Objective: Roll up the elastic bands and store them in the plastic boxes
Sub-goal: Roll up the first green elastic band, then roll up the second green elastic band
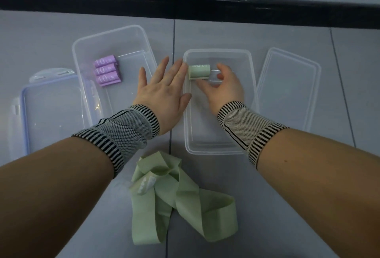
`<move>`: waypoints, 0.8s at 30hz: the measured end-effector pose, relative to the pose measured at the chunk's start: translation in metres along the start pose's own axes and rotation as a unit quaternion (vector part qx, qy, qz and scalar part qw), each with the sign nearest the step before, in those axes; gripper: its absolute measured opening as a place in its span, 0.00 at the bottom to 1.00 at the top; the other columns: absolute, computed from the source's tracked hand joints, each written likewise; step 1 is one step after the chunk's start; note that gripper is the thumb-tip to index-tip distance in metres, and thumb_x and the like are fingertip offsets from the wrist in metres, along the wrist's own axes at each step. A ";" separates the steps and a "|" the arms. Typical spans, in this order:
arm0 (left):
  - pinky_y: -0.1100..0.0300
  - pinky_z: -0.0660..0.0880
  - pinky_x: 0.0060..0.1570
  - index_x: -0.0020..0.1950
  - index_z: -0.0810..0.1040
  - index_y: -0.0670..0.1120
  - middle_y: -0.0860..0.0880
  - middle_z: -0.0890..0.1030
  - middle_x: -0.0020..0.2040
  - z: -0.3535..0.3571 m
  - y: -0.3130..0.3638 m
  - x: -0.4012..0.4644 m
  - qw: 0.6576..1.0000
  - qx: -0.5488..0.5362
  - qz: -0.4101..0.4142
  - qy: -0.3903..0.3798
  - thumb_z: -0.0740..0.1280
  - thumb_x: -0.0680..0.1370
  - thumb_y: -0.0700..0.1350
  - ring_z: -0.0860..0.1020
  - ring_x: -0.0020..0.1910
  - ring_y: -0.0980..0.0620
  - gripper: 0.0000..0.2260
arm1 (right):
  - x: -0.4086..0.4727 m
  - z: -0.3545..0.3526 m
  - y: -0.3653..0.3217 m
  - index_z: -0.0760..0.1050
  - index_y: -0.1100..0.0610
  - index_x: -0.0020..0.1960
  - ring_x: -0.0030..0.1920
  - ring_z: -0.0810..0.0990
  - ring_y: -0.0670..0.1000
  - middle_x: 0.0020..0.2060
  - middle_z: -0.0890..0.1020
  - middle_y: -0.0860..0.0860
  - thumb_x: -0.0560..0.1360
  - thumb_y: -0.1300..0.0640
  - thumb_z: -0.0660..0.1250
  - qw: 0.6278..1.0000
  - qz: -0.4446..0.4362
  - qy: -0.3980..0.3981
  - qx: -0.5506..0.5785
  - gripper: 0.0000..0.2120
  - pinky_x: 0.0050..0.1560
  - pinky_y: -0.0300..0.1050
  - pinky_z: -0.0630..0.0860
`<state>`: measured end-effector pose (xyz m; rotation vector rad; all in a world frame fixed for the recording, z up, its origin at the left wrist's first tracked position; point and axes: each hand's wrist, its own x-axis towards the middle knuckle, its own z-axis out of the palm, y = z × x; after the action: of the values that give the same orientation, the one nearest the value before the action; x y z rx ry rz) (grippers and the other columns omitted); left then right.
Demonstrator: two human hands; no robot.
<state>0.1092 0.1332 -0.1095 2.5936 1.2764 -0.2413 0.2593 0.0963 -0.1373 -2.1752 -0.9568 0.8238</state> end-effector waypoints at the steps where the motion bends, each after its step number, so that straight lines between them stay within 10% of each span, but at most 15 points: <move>1: 0.39 0.40 0.72 0.77 0.40 0.49 0.54 0.41 0.78 -0.002 0.001 -0.004 1.000 -0.001 -0.001 -0.004 0.45 0.79 0.58 0.37 0.76 0.51 0.29 | -0.007 -0.003 -0.002 0.63 0.51 0.73 0.62 0.75 0.51 0.65 0.73 0.52 0.71 0.43 0.70 1.000 -0.005 -0.002 0.005 0.34 0.65 0.49 0.71; 18: 0.39 0.64 0.67 0.72 0.65 0.44 0.44 0.65 0.73 0.008 0.004 -0.174 0.994 -0.097 0.017 0.046 0.53 0.76 0.55 0.60 0.73 0.41 0.27 | -0.181 -0.045 0.008 0.74 0.50 0.61 0.46 0.79 0.46 0.49 0.79 0.46 0.71 0.49 0.72 0.997 -0.057 -0.028 0.055 0.19 0.52 0.42 0.78; 24: 0.52 0.57 0.71 0.72 0.66 0.46 0.47 0.66 0.73 0.016 -0.012 -0.220 0.988 -0.123 -0.069 0.064 0.64 0.77 0.41 0.63 0.70 0.43 0.24 | -0.220 -0.032 0.015 0.79 0.52 0.53 0.41 0.77 0.45 0.42 0.80 0.46 0.73 0.53 0.71 0.995 -0.081 -0.050 0.009 0.09 0.51 0.40 0.76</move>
<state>-0.0337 -0.0306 -0.0708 2.3473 1.4313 0.0575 0.1694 -0.0940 -0.0655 -2.0267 -1.1546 0.8665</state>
